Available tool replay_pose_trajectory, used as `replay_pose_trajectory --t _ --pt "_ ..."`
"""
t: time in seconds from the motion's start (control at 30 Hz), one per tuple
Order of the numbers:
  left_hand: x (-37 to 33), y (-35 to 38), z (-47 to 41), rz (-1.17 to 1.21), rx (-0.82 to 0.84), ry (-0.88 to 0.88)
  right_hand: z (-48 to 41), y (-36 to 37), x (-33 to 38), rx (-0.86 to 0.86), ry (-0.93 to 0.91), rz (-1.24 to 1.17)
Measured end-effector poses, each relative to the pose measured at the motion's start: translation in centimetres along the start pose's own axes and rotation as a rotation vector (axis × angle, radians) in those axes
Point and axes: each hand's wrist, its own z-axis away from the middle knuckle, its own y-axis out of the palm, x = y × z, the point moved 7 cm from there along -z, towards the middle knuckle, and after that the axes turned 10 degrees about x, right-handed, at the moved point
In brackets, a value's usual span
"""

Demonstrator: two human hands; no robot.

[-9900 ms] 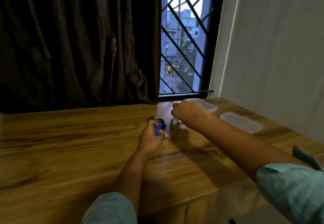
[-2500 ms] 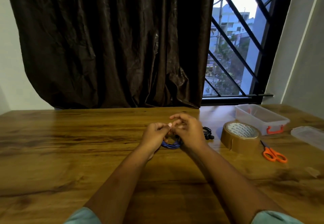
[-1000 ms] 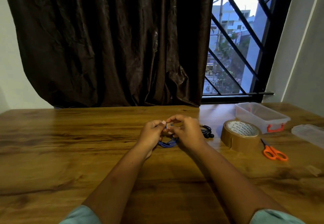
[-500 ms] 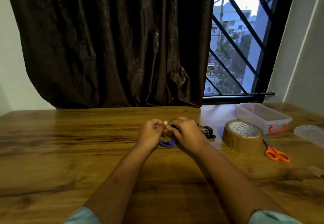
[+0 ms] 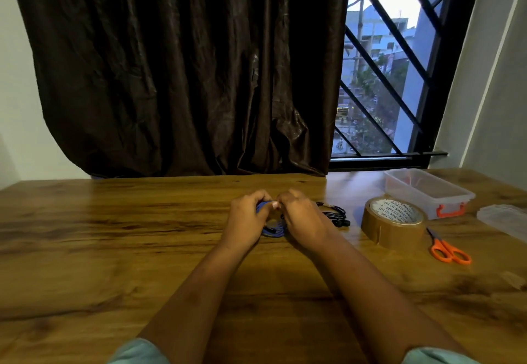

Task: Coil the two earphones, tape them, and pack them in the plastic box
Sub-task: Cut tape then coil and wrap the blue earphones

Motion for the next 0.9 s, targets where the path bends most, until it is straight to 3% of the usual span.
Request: replay_pose_trajectory --t 0.27,0.9 --pt "1.7 1.1 0.1 0.105 0.068 -0.134 0.0 -0.3 -1.1 -0.067 0.024 -0.131" --pt "1.5 1.1 0.1 0.202 0.099 -0.147 0.2 -0.5 -1.6 -0.066 0.036 -0.141"
